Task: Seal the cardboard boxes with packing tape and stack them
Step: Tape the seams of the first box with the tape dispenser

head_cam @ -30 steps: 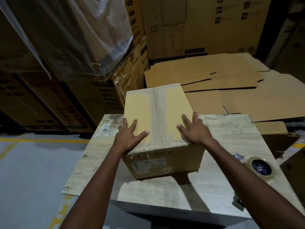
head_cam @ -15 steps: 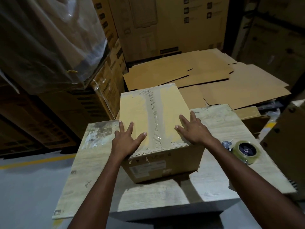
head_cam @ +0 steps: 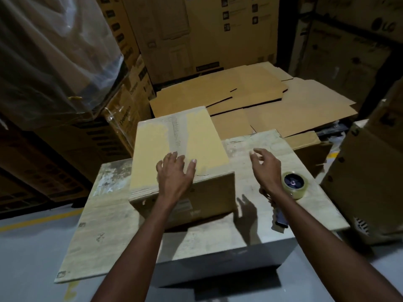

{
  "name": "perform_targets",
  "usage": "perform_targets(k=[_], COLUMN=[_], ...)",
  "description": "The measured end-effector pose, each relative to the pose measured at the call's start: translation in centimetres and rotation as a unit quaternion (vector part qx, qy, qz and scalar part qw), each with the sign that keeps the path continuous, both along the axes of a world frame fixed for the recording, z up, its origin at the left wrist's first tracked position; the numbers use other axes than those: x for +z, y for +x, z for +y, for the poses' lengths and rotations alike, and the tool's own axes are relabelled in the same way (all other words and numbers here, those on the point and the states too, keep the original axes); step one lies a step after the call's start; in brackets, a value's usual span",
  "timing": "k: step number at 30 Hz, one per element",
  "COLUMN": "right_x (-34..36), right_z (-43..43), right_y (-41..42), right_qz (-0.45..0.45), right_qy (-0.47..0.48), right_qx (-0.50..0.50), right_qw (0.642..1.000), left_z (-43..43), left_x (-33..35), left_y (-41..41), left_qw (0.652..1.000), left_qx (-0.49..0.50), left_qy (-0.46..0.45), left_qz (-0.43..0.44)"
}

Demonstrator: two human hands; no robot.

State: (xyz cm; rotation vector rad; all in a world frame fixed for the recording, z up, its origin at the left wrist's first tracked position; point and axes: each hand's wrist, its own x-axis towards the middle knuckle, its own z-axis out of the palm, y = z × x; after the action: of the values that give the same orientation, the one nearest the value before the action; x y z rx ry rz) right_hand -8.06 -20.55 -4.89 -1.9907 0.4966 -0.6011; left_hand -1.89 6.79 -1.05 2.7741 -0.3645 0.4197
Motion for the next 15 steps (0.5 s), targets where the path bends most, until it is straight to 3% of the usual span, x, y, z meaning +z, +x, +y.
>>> perform_targets(k=[4,8,11,15], right_x=[-3.9,-8.4,-11.8,-14.7], right_z=[-5.5,-9.6,-11.4,-12.0], right_y=[-4.5,-7.0,-7.8,-7.3], right_qz=[0.075,0.19,0.218,0.24], right_qy=[0.207,0.285,0.402,0.564], right_qx=[-0.136,-0.186,-0.177,-0.082], right_qw=[0.966,0.921,0.871,0.786], left_z=[-6.7,-11.1,-12.4,-12.3], left_x=[-0.4,-1.2,-1.8,-2.4], left_y=[-1.2,-1.2,-1.3,-1.3], left_qw=[0.999,0.995,0.993,0.991], left_qx=[-0.027,-0.003,0.021,0.021], left_qy=[0.02,0.062,0.082,0.11], left_qz=[0.028,0.081,0.086,0.073])
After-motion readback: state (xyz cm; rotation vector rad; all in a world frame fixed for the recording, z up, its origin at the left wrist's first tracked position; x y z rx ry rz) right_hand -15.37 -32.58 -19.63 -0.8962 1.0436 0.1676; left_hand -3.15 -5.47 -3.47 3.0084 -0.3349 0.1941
